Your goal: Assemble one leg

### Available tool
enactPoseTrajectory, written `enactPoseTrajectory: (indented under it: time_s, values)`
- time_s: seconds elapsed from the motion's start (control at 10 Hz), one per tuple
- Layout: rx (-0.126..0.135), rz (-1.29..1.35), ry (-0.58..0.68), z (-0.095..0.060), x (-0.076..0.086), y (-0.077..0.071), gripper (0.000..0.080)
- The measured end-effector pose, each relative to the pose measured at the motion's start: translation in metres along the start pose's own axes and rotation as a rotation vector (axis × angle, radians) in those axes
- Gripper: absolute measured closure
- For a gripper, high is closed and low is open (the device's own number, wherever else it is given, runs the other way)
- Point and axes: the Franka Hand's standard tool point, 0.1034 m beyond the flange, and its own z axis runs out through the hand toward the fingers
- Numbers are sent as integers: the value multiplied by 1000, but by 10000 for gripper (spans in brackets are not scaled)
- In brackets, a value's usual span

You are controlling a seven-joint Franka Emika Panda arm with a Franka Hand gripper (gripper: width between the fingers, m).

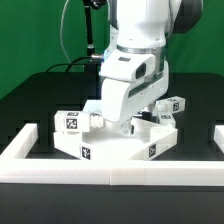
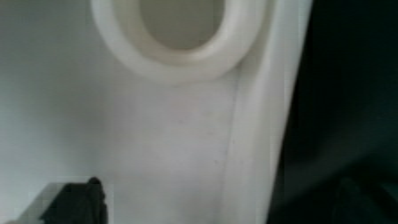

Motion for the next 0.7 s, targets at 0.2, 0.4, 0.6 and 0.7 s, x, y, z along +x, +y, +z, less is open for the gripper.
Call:
enactPoseTrajectory:
  time_s: [0.2,0.4,0.6,0.7]
  values:
    - [1,0,0,0,0,0,388]
    - [1,0,0,0,0,0,573]
    - [8,5,-6,1,-3,-2,740]
    - [8,5,-6,1,-3,-2,740]
